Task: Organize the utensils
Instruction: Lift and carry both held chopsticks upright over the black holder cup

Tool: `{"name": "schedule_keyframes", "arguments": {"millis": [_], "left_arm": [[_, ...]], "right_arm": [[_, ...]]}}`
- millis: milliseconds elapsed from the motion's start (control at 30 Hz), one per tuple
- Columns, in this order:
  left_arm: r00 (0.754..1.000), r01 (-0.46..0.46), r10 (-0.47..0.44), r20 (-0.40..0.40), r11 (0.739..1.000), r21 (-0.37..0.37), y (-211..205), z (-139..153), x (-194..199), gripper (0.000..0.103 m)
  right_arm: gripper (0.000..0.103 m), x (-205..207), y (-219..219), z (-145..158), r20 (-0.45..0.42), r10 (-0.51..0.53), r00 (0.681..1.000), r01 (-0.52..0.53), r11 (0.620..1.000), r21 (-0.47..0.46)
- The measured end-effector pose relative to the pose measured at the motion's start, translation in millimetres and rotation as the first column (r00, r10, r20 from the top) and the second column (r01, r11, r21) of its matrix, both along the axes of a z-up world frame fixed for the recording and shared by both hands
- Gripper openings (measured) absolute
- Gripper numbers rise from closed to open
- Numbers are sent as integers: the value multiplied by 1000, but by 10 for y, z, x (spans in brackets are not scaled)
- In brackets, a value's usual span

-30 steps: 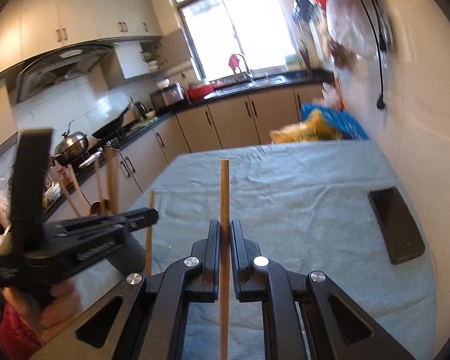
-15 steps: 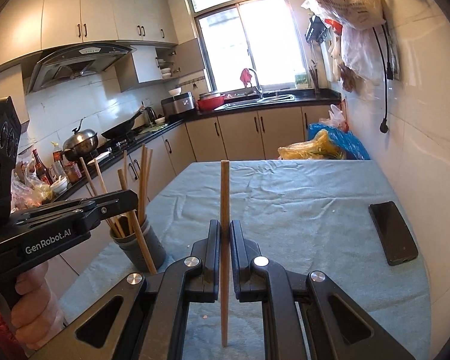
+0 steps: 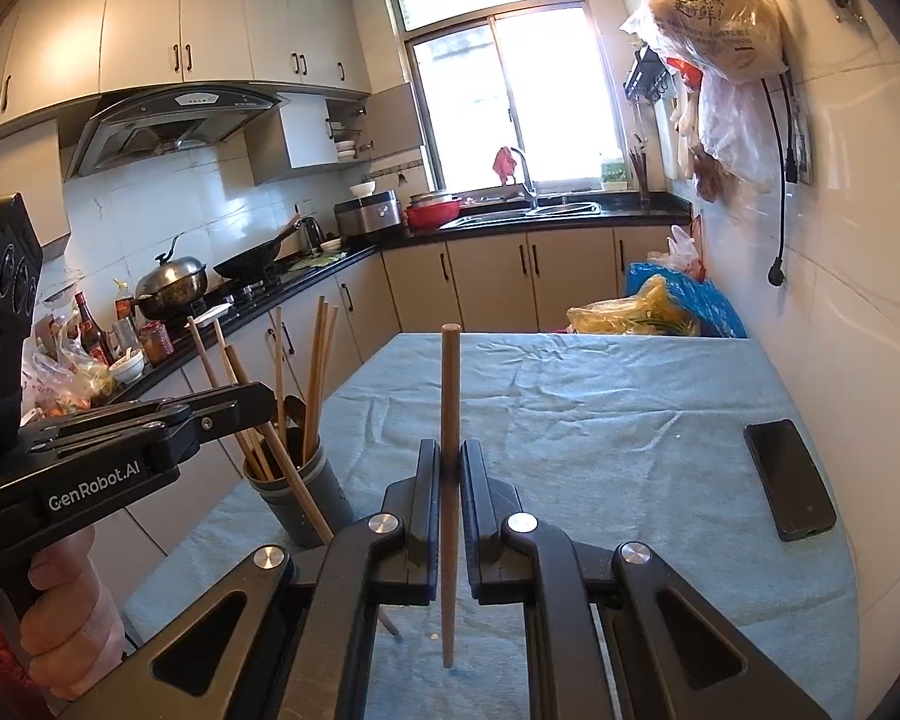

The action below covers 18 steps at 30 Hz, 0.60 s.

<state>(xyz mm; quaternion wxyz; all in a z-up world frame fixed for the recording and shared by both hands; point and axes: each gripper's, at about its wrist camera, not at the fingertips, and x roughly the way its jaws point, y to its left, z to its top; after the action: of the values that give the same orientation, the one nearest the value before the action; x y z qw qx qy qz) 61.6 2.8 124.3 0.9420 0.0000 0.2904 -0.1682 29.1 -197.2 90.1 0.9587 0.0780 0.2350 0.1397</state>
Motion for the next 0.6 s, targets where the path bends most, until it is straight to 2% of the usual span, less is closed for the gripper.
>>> {"name": "schedule_keyframes", "arguments": {"millis": [600], "left_arm": [[999,-24,25,39,1000,-15,187,182,-148,6]], "right_arm": [[7,75,114,103,5,47,999,-47,999,-2]]}}
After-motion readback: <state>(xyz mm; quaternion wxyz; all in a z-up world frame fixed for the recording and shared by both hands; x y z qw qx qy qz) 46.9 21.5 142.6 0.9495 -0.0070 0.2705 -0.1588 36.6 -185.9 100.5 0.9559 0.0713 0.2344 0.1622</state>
